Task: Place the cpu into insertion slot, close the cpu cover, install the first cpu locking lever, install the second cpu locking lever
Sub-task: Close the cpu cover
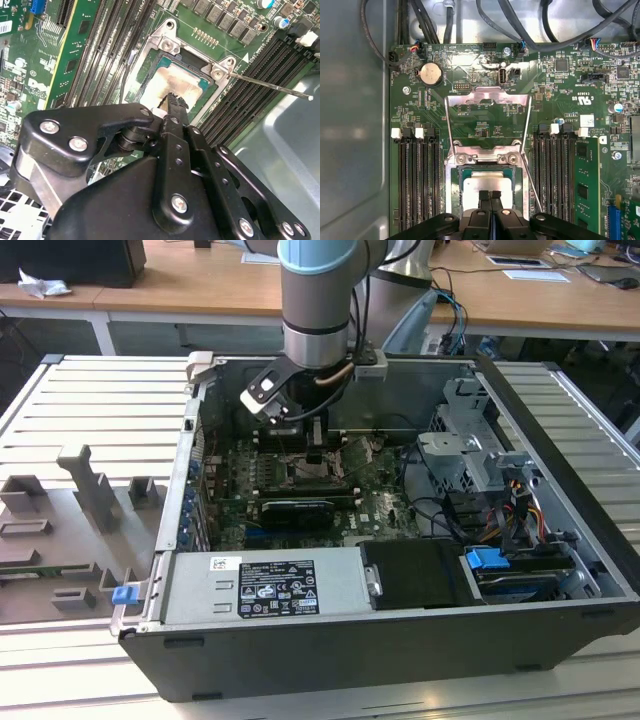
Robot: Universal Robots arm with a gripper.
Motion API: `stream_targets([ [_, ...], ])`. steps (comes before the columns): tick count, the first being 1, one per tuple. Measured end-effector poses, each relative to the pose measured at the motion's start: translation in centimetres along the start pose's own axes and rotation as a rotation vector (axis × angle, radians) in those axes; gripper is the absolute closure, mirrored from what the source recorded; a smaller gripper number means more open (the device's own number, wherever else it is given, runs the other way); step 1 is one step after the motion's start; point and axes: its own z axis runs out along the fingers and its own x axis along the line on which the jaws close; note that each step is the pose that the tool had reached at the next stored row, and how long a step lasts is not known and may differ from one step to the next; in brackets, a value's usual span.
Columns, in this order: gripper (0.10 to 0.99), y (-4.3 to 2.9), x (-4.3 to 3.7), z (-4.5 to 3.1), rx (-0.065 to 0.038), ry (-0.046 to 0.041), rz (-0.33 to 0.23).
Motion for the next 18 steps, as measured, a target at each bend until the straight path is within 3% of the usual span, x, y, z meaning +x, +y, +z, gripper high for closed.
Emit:
stream_targets([
  [8,0.98,0.03,0.0,-0.55,0.0,0.0,0.0],
  [18,0.98,0.14,0.02,-2.66,0.0,-0.0001,0.0],
])
